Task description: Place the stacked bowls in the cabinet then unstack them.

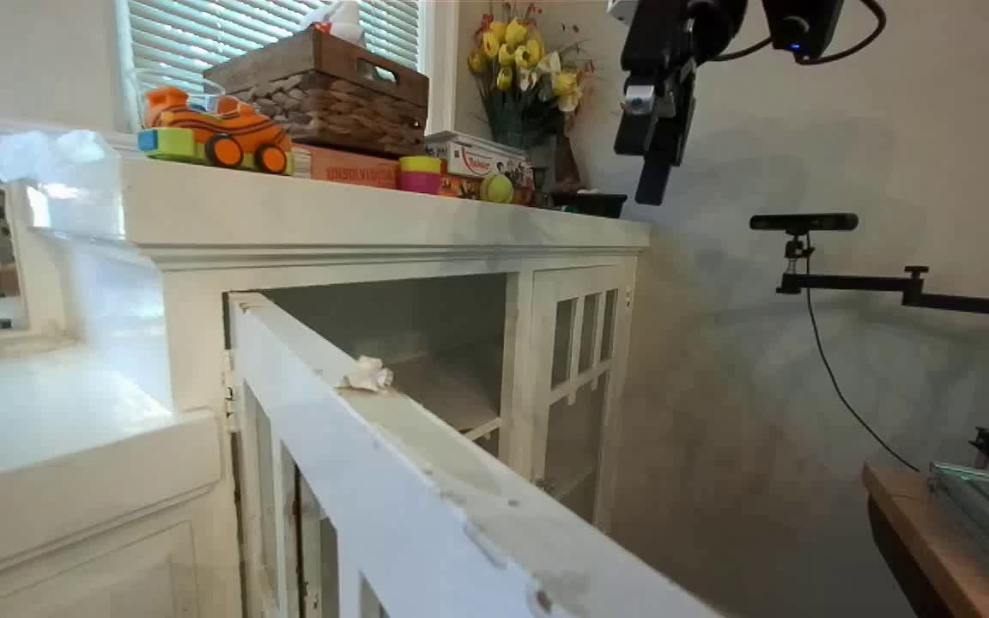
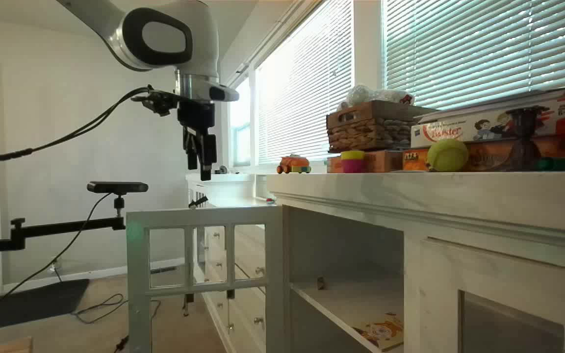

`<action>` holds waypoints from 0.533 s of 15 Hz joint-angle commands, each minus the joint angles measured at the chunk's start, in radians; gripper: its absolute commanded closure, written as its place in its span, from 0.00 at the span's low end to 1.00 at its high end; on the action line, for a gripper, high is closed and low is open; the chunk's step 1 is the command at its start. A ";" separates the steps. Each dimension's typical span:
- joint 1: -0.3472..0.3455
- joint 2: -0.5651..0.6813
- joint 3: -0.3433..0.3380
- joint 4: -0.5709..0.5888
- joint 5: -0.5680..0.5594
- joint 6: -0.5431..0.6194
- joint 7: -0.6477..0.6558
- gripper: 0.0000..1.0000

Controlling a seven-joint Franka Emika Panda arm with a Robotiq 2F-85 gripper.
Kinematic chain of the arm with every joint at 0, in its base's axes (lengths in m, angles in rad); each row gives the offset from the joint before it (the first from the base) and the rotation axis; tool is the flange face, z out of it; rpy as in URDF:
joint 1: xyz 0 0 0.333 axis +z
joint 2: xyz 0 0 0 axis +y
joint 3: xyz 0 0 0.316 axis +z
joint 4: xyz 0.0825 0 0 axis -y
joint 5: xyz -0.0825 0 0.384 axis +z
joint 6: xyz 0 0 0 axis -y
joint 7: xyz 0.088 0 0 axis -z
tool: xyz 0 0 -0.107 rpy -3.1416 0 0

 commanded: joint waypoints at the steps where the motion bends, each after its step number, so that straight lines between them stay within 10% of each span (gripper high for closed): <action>1: -0.011 0.000 0.009 0.002 0.005 -0.004 -0.004 0.00; 8: -0.114 0.063 0.014 0.025 -0.082 0.141 0.079 0.00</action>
